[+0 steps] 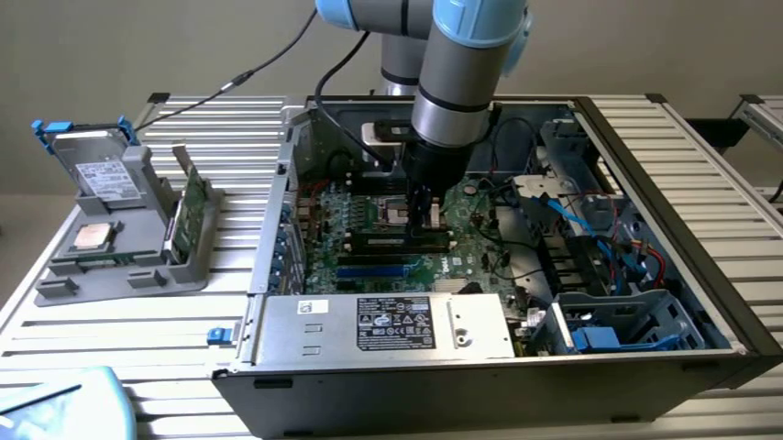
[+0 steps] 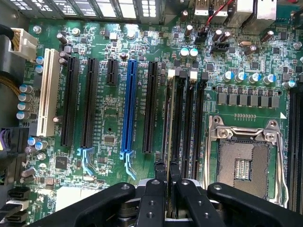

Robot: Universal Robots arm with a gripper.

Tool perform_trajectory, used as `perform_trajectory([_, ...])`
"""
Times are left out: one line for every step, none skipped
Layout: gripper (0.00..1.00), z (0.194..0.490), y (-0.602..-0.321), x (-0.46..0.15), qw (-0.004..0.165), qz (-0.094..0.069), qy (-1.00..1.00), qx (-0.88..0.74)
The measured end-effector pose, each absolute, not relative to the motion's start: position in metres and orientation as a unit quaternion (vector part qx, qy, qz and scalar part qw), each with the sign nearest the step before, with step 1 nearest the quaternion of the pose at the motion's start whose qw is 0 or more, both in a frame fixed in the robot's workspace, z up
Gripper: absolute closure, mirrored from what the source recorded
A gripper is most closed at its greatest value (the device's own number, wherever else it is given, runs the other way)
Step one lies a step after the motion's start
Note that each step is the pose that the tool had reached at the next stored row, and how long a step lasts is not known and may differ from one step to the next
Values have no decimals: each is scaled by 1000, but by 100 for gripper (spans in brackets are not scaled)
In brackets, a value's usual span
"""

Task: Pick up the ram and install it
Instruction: 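Insert the ram into the slot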

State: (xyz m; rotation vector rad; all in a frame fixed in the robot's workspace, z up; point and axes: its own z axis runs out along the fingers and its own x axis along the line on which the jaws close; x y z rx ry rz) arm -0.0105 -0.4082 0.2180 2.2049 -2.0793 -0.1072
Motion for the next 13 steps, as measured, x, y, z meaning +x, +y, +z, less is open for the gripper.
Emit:
perform_trajectory([86, 218, -408, -11, 54, -35, -685, 726])
perform_trajectory([86, 218, -408, -11, 54, -35, -685, 726])
perform_trajectory([86, 218, -408, -11, 54, -35, -685, 726])
perform_trajectory([86, 217, -408, -10, 54, -35, -685, 725])
perform_trajectory([86, 217, -408, -10, 54, -35, -686, 725])
perform_trajectory([86, 217, -408, -10, 54, -35, -686, 725])
perform_trajectory([86, 217, -408, -11, 54, -35, -686, 725])
perform_trajectory([86, 217, -408, -10, 54, -35, -686, 725])
perform_trajectory([86, 217, -408, -11, 54, -35, -686, 725])
perform_trajectory([86, 217, -408, -11, 54, -35, -686, 725])
perform_trajectory([86, 217, -408, -11, 54, -35, -686, 725])
perform_trajectory([86, 217, -408, -11, 54, -35, -686, 725])
perform_trajectory([86, 217, -408, -11, 54, -35, -686, 725])
